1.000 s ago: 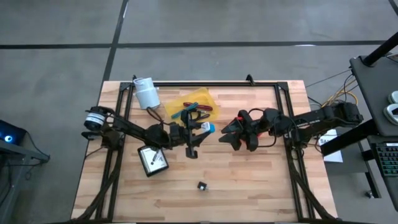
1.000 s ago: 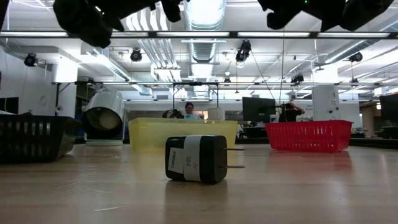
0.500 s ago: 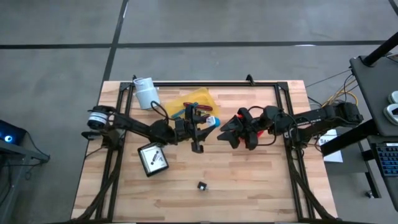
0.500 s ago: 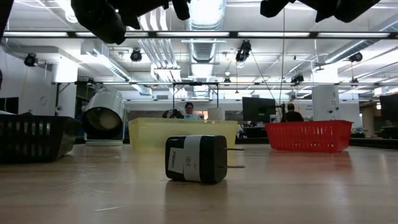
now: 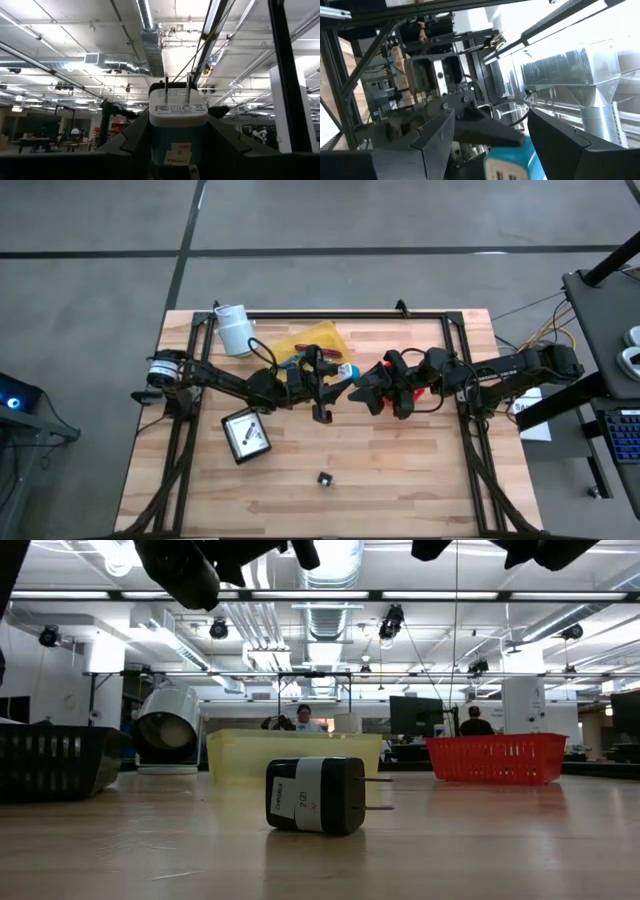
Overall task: Pick and place items into bin
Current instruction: Put the blue charger adapter into the red bin
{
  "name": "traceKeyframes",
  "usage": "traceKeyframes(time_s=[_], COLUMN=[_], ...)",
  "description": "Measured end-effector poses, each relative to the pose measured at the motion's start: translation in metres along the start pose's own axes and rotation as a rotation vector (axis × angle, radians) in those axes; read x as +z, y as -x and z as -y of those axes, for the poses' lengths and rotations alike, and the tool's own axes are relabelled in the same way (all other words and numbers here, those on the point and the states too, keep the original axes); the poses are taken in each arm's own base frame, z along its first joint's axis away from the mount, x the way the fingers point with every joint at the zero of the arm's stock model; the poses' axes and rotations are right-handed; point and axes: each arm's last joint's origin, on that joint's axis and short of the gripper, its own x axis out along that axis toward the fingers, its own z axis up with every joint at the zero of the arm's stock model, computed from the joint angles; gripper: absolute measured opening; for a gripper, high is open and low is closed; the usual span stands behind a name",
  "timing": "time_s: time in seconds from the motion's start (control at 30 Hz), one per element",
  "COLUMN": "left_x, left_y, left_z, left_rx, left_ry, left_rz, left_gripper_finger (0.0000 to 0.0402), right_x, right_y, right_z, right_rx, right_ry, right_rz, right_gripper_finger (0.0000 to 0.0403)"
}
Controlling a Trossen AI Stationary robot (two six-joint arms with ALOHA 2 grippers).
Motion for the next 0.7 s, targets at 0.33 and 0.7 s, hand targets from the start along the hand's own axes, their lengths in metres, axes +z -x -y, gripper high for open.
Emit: traceKeyframes(time_s=[0.33,0.7], left_x=[0.0018,0.0032], left_y=[-0.0071,-0.0088], left_z=[0.0013,0.0021], left_rx=[-0.022,-0.030], left_ry=[0.024,0.025], left_rz=[-0.006,0.001], left_gripper_finger=[0.0129,0.0129], right_x=[-0.0008,-0.0013], right_y=[0.0000,0.0008], right_z=[0.0027,0.0095], right_rx=[-0.038,-0.122], right_ry=[0.076,0.127], right_rz=[-0.050,-0.119], right_gripper_finger=[0.0237,0.0237])
